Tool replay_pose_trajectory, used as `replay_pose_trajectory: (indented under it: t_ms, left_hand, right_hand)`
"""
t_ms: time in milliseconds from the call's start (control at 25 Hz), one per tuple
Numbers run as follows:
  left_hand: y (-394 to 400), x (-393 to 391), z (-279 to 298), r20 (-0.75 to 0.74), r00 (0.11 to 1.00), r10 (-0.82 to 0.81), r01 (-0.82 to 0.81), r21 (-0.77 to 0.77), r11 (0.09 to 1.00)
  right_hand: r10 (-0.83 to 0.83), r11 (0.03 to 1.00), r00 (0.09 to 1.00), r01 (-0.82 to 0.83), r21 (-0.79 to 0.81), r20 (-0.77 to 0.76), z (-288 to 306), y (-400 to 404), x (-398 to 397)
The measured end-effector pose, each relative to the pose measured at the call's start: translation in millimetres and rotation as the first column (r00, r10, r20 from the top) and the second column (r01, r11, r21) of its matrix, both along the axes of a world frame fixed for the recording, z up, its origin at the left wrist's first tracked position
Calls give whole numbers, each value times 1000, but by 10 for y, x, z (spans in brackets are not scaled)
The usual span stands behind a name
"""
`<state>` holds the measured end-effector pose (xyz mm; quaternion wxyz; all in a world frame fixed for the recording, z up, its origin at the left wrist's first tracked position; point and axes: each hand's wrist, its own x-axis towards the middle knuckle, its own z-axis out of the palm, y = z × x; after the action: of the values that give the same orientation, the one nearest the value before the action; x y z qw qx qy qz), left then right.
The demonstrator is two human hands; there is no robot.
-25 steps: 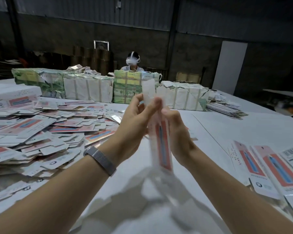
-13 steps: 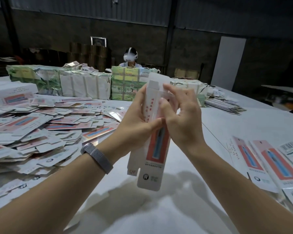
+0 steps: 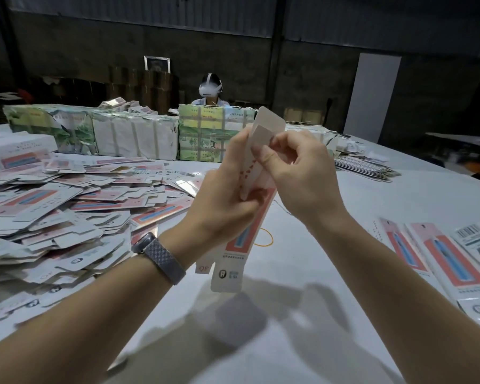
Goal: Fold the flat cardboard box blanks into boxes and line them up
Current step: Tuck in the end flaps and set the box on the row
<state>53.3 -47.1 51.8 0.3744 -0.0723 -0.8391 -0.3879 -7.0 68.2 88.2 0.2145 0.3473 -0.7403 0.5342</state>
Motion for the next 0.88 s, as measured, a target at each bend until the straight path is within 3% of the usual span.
replay_pose_trajectory:
  t_ms: [120,240,480,680,800,880]
  left_hand:
    - [73,29,-21,-11,998,64,-64,-42,997]
    - [153,29,-53,-66,984,169,-174,-83,981]
    - [221,21,-86,-184,974,130,-129,18,992]
    - [141,-35,22,-281,950,-137,181,138,974]
    - [109,-27,61,-151,908,-391,418,259,871]
    - [58,28,99,-21,865,-501,468,397,790]
  right_hand:
    - [56,998,993,-57,3,106,93,24,52]
    - [42,999,993,-43,9,107,165,52,124]
    - [71,995,989,-62,-74,128,179,38,230]
    - [150,985,987,-144,-96,60,228,71,275]
    - [232,968,970,-222,-113,77,243,101,274]
    - [287,955,952,-276,-110,102,248,107,263]
